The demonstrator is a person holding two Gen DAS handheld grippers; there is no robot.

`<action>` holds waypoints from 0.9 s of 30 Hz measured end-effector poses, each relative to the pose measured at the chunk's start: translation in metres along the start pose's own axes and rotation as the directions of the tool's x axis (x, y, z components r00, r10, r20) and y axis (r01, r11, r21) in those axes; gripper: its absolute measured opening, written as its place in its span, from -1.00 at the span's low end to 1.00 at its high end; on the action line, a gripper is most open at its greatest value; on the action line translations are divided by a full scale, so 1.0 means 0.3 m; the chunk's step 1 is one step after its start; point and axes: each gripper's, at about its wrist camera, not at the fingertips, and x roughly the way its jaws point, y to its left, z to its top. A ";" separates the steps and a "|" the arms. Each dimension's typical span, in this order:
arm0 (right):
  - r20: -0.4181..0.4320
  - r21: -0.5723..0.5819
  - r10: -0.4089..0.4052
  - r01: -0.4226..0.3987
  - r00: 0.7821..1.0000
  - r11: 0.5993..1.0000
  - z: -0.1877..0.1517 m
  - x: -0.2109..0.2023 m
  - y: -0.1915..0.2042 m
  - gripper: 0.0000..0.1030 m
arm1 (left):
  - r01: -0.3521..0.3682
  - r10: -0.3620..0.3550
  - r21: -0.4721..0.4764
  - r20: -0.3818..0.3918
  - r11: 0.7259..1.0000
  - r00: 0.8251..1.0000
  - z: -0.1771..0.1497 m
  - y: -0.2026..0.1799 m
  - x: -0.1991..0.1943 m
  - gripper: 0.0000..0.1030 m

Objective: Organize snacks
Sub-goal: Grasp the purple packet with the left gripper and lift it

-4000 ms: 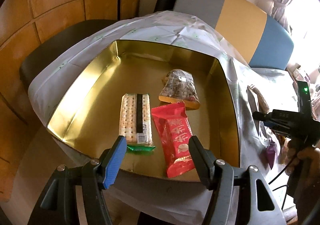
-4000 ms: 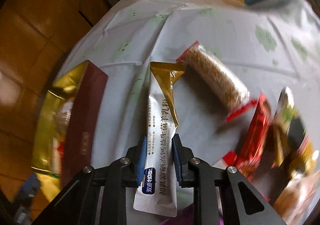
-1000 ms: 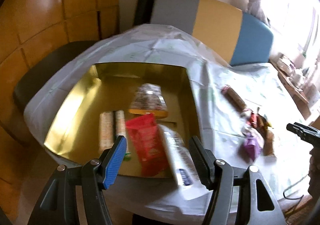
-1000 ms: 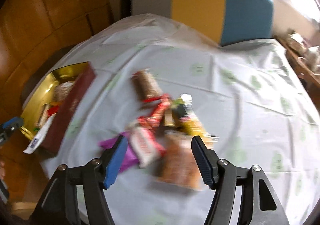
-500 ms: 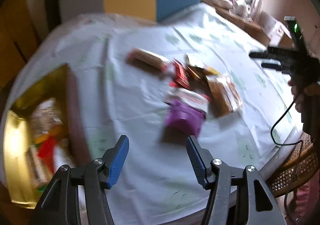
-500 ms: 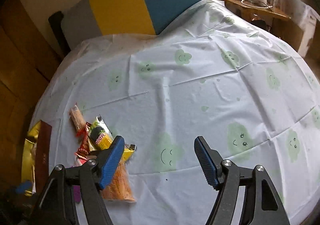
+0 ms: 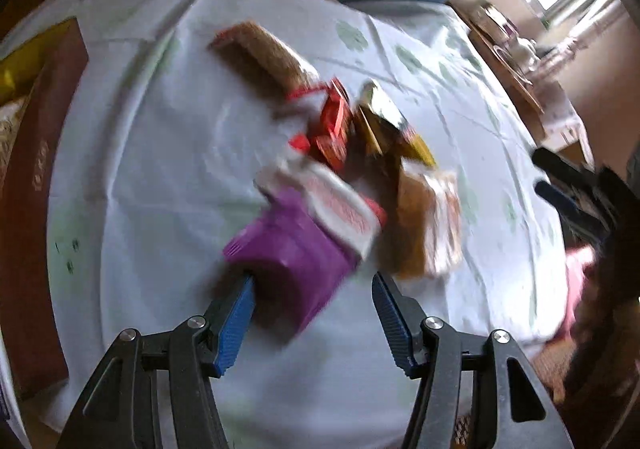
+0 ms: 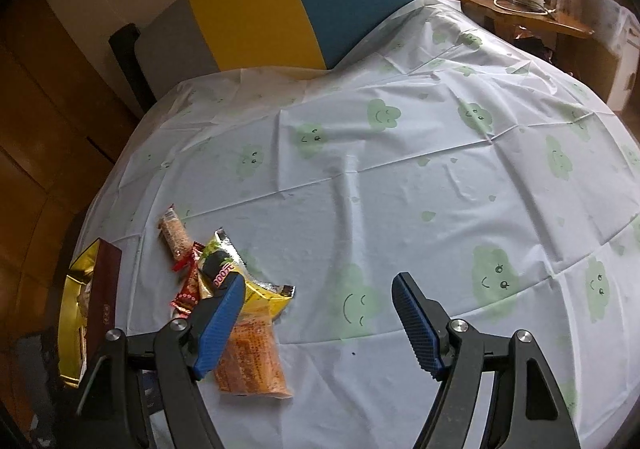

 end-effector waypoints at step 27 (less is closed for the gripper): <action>0.001 -0.042 0.002 -0.002 1.000 0.999 -0.006 -0.008 0.032 0.49 | -0.256 0.220 0.196 0.190 0.946 0.957 -0.076 -0.012 0.044 -0.15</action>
